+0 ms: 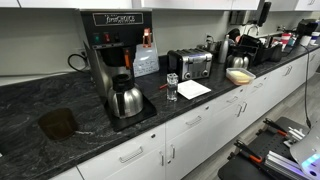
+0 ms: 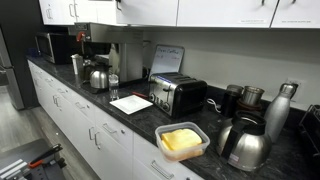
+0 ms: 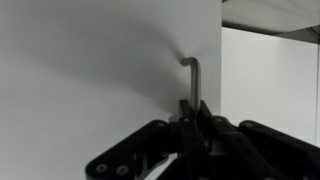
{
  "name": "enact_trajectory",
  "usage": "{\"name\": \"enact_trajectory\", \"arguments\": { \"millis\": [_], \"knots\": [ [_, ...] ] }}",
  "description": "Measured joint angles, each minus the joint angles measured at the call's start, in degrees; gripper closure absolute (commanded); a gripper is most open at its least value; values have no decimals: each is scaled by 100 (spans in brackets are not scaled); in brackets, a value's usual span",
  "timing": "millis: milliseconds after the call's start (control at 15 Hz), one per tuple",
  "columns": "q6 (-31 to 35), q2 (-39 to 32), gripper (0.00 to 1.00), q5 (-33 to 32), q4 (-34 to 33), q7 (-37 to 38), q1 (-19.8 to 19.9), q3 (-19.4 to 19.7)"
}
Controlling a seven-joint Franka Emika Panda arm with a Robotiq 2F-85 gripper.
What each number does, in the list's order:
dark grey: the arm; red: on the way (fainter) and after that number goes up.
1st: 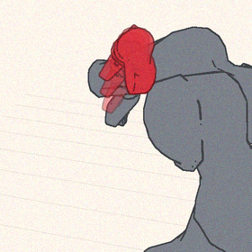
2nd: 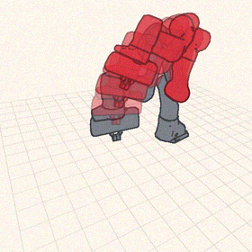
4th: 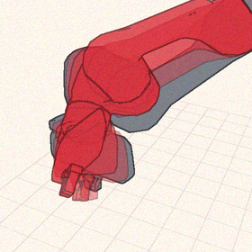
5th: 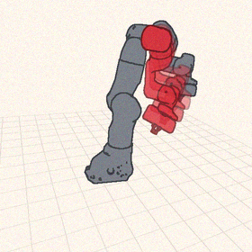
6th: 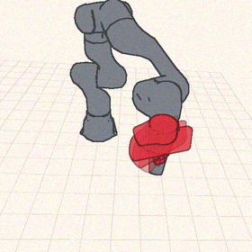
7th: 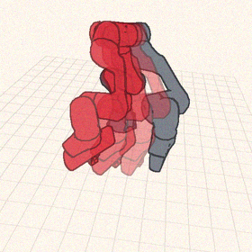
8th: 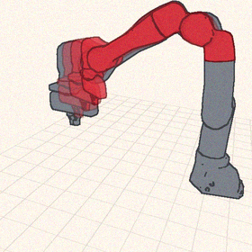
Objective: Open the right cupboard door above the coffee machine
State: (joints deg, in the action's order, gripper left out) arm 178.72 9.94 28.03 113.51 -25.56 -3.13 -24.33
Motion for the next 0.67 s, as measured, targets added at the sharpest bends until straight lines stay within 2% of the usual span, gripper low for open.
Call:
{"name": "enact_trajectory", "arguments": {
  "millis": [400,667],
  "knots": [
    [-244,738,98,338,630,-160,-404,322],
    [-493,1188,98,341,965,-106,-451,442]
  ]
}}
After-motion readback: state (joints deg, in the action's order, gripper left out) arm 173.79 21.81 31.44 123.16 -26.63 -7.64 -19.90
